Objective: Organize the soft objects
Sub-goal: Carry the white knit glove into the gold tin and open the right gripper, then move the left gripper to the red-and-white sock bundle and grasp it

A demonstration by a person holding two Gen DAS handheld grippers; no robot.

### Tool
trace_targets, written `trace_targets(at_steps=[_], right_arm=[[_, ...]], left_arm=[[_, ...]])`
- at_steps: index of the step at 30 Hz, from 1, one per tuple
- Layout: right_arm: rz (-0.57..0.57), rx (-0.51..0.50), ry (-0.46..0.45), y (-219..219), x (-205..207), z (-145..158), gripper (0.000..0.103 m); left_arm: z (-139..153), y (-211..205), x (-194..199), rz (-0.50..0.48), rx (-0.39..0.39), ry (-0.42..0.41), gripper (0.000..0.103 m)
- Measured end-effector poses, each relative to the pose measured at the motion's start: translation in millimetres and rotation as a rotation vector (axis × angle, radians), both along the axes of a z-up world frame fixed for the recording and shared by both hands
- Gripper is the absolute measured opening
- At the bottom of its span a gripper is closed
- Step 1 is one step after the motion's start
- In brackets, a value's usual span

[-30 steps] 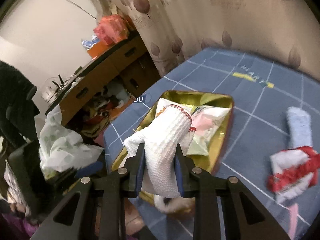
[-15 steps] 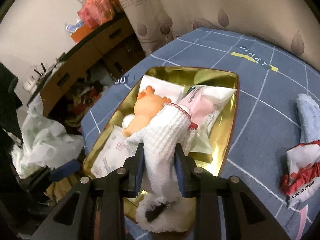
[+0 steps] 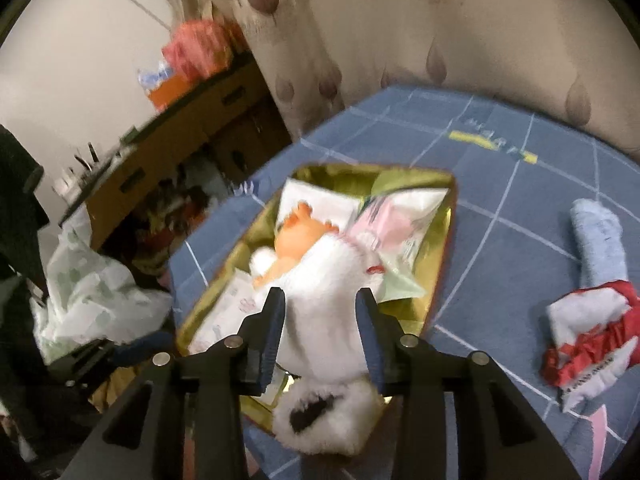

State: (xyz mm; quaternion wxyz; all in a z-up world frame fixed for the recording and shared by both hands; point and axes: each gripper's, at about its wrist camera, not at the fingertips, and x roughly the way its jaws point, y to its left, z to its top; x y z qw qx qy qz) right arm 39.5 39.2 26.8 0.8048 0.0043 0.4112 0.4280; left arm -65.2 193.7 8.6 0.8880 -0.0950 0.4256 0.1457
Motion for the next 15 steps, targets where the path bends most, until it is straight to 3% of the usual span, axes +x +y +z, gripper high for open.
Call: trace_targets(at_steps=[4,6,12,15], right_arm=[[-0.071,0.072,-0.063,-38,-11,17,0.057],[-0.122,0.088,-0.08,-62,-13,20,0.062],[-0.327,-0.005,-0.129,-150,-12,7,0.063],[-0.492,-0.123,-0.145,-209,-4,-9,0.063]], left_arm=[[0,-3,1,-0.005,0.02,0.008,0.062],[0,-4,1,-0.005,0.03,0.009,0.062],[1,-8,1,-0.005,0.051,0.016,0.062],[1,-9,1,-0.007,0.065,0.021,0.062]])
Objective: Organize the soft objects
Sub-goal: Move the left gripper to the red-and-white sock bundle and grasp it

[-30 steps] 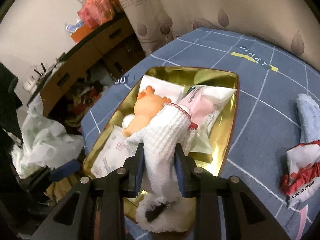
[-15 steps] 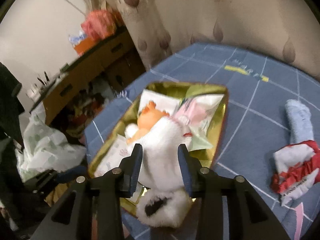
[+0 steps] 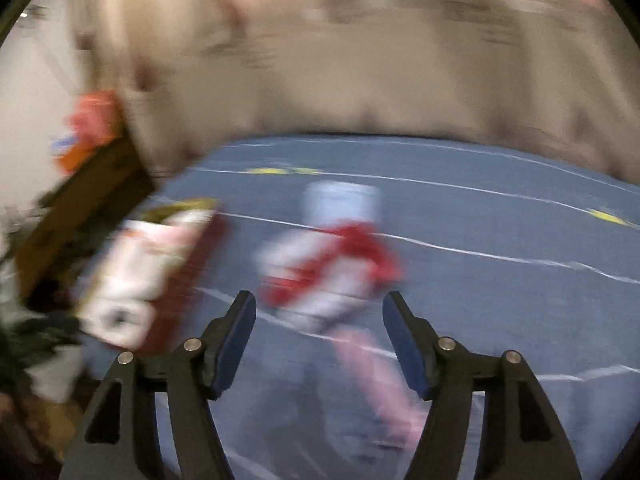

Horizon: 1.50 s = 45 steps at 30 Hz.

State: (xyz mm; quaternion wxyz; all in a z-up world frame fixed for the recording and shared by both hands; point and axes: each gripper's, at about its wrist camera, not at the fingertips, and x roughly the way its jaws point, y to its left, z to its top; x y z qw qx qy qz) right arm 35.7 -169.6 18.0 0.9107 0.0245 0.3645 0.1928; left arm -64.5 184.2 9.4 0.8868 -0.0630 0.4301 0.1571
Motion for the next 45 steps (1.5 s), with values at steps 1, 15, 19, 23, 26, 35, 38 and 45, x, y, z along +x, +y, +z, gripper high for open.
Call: trace_targets(at_steps=[1,15,19,23,26,35,38,45], right_arm=[[-0.044,-0.021,0.001,-18,4,-5,0.064],[-0.377,-0.173,0.095,-151,38,-57,0.08],[-0.362,-0.179,0.094,-152,36,-60,0.091],[-0.363,-0.138,0.107,-157,37,-61,0.092],[-0.361,-0.116,0.103,-159,36,-60,0.095],[-0.336,-0.098,0.104,-158,36,-60,0.096],[-0.326,-0.08,0.1,-160,35,-59,0.096],[-0.292,-0.066,0.114,-157,38,-62,0.096]], left_arm=[[0,0,0,-0.001,0.005,0.001,0.062],[0,-12,1,0.009,0.098,0.003,0.066],[6,-19,-1,0.009,0.138,-0.009,0.066],[25,-39,-1,-0.05,0.166,-0.055,0.066],[38,-65,12,-0.15,0.161,-0.075,0.066],[34,-167,111,-0.595,0.107,-0.029,0.066],[20,-190,147,-0.678,0.116,0.024,0.066],[-10,-202,207,-0.81,0.072,0.173,0.066]])
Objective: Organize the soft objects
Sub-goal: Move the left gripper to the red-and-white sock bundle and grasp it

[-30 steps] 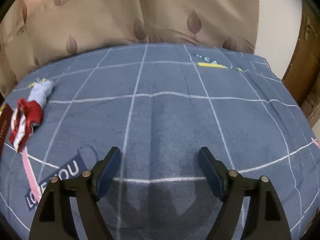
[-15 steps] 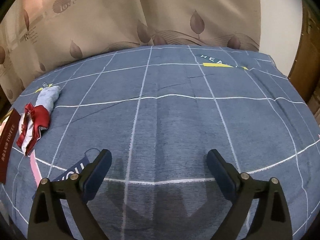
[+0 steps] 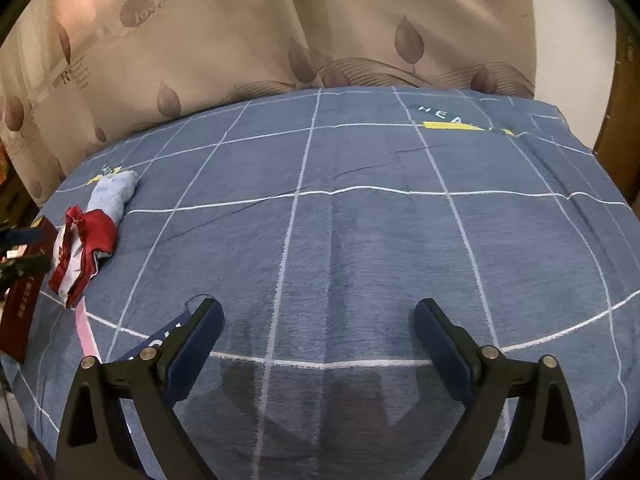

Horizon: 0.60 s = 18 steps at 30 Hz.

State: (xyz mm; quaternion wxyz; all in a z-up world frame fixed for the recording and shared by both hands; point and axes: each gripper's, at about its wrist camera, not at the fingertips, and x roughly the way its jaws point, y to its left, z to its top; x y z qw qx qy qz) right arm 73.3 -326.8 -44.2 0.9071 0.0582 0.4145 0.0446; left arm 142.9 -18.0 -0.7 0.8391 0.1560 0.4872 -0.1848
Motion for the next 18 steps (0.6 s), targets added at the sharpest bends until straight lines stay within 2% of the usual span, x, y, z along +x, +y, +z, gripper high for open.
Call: trace_targets(at_steps=[3,6,11,14,15,16,18], right_arm=[[0.01,0.0,0.005,2,1,-1,0.096],[0.015,0.001,0.005,2,0,-1,0.096],[0.02,0.0,0.012,3,1,-2,0.096],[0.024,0.001,0.017,3,3,-3,0.096],[0.023,0.001,0.019,4,3,-3,0.096],[0.024,0.0,0.021,4,3,-4,0.096],[0.023,0.0,0.024,4,3,-4,0.096]], left_arm=[[-8,4,16,-0.03,0.005,0.043,0.066],[-16,6,29,-0.074,-0.039,0.131,0.066],[-32,-2,39,-0.106,-0.004,0.177,0.066],[-35,-4,36,-0.115,-0.038,0.176,0.065],[-34,-2,34,-0.099,-0.075,0.181,0.053],[-34,1,31,-0.076,-0.128,0.193,0.023],[-39,0,20,-0.04,-0.149,0.215,0.021]])
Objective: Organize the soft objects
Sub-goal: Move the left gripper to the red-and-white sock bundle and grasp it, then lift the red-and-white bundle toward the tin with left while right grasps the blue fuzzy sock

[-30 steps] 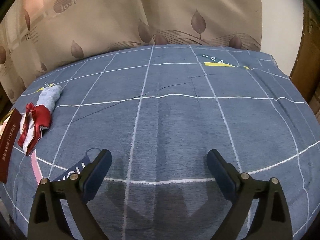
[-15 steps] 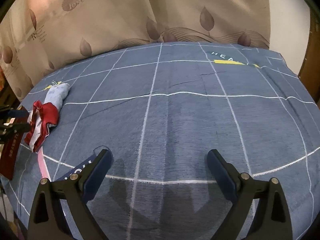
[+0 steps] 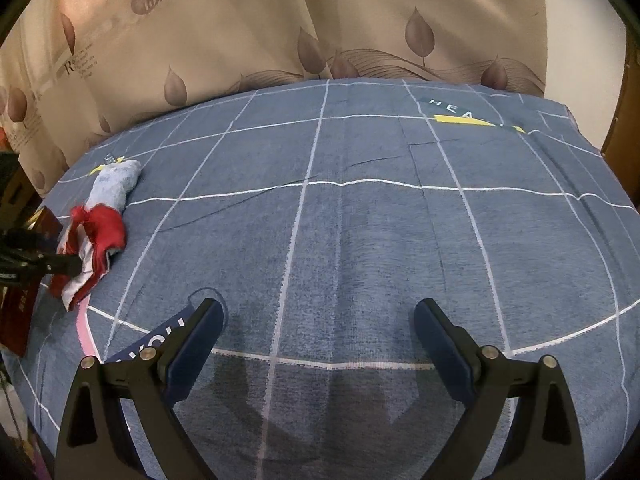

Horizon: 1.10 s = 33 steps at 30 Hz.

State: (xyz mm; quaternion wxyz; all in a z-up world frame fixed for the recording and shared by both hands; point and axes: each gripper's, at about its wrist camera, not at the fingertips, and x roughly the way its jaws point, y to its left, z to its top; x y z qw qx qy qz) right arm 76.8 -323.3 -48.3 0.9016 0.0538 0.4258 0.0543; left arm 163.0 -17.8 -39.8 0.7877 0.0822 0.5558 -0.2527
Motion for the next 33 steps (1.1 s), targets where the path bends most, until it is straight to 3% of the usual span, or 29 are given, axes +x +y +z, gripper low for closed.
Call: trace_targets(at_steps=[3,5,10,15,22,33], right_arm=[[-0.001,-0.001,0.001,0,0,0,0.096],[-0.003,-0.001,0.001,0,0,0,0.096],[-0.005,-0.007,0.004,1,0,-1,0.096],[-0.009,-0.014,0.006,0,1,-2,0.096],[-0.028,-0.043,0.01,2,0,-3,0.1],[-0.063,-0.128,0.045,8,4,-5,0.102]], left_arm=[[4,-11,-30,0.009,-0.005,-0.049,0.018],[16,-16,-59,0.044,-0.105,-0.075,0.018],[39,-12,-116,0.174,-0.258,-0.141,0.018],[55,6,-173,0.252,-0.285,-0.22,0.019],[74,48,-220,0.378,-0.315,-0.293,0.019],[85,126,-260,0.568,-0.342,-0.383,0.02]])
